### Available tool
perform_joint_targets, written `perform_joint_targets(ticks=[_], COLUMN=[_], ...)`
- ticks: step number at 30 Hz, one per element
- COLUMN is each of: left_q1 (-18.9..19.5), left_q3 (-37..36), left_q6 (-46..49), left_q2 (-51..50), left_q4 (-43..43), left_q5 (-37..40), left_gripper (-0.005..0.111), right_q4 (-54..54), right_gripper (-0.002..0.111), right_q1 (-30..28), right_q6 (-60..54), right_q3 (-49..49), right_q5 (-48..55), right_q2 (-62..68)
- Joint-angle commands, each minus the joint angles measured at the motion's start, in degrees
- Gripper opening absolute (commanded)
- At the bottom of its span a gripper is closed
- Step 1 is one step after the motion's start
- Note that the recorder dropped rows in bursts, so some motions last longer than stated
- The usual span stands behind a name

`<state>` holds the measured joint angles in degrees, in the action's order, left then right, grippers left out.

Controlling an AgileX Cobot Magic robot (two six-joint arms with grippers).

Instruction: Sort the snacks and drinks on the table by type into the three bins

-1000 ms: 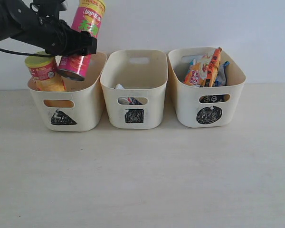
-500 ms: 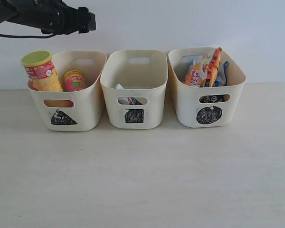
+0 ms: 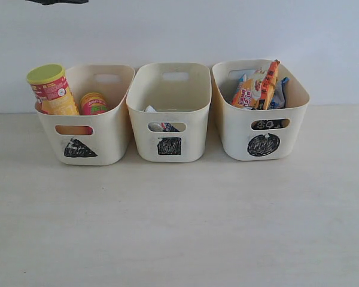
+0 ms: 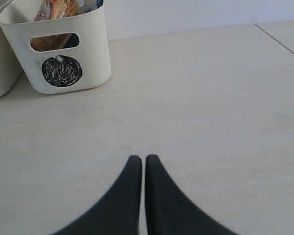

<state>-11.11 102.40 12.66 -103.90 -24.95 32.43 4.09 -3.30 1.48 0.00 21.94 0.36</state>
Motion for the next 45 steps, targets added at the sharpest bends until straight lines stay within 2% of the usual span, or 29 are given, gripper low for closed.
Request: perform_joint_targets(ticks=[1,13,23,27,32,45], left_q1=[2.0,14.2,14.8,14.8,14.8,14.8], left_q3=[-6.8,-35.7,-50.4,-53.8,-54.3,-54.3], left_q6=[-2.6,-3.3,-4.5,-4.5,-4.5,-4.5], left_q2=[7.6,35.7,63.3,71.5,78.5,85.9], left_q4=[-0.2,-1.5,-1.6,-1.6,-3.2,-3.2], left_q5=[1.0,-3.3,-5.7,-3.8,0.3,0.6], left_gripper=[0.004,0.004,0.004,0.004,0.004,0.004], right_q4=[0.0,0.0,0.0,0.0,0.0,0.0], right_gripper=[0.000,0.000,0.000,0.000,0.000,0.000], right_q1=[-0.1,-0.1,-0.1,-0.1,-0.1,-0.1], right_q6=[-0.1,-0.1,-0.1,-0.1,-0.1,-0.1], right_q3=[0.0,0.0,0.0,0.0,0.0,0.0], right_q5=[-0.3,-0.3,-0.3,-0.3,-0.1,-0.1], right_q2=[-0.4,-0.4,-0.4,-0.4,-0.4,-0.4])
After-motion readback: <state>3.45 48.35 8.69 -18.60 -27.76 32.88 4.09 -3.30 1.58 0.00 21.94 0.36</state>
